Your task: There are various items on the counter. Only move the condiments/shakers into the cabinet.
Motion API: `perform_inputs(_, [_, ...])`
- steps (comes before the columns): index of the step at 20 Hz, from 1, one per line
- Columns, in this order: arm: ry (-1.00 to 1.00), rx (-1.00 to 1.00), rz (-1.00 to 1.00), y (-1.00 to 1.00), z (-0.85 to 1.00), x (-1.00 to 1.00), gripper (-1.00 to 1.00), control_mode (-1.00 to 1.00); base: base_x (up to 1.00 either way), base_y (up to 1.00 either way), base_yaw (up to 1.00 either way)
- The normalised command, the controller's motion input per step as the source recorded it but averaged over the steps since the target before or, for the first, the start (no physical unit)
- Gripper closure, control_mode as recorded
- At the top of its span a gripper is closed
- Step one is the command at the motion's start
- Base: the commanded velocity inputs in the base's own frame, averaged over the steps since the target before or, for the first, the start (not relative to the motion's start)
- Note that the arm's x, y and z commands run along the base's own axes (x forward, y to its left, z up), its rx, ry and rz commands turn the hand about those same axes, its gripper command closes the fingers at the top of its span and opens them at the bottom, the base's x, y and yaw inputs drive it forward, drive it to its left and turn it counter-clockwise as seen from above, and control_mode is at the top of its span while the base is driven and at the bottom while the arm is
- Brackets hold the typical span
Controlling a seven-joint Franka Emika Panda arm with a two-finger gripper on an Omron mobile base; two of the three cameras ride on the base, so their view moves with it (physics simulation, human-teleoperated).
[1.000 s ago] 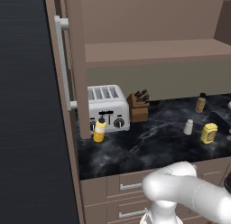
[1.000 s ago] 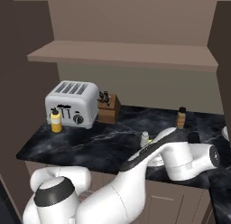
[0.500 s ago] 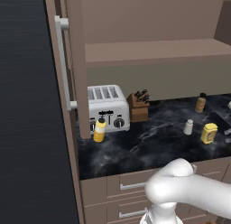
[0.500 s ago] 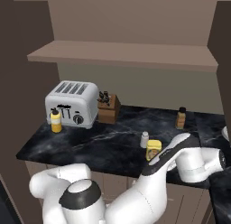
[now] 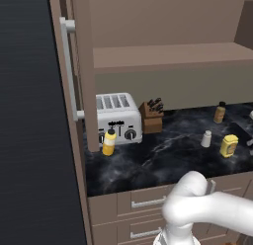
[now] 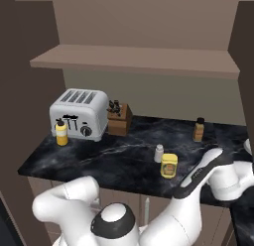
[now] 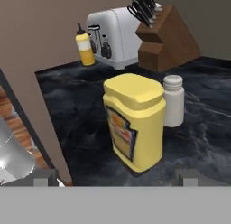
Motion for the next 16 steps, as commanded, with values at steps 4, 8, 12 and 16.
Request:
perform_inputs(4, [0.0, 0.0, 0.11, -0.17, -0.22, 0.56, -1.0, -1.0, 0.0, 0.0, 0.0])
perform_inputs(8, [-0.01, 0.0, 0.12, -0.12, -0.26, 0.5, -1.0, -1.0, 0.0, 0.0, 0.0])
perform_inputs(12, [-0.01, 0.0, 0.13, -0.09, -0.34, 0.41, -1.0, -1.0, 0.0, 0.0, 0.0])
perform_inputs(16, [0.0, 0.0, 0.13, -0.01, -0.21, 0.12, -1.0, -1.0, 0.0, 0.0, 0.0])
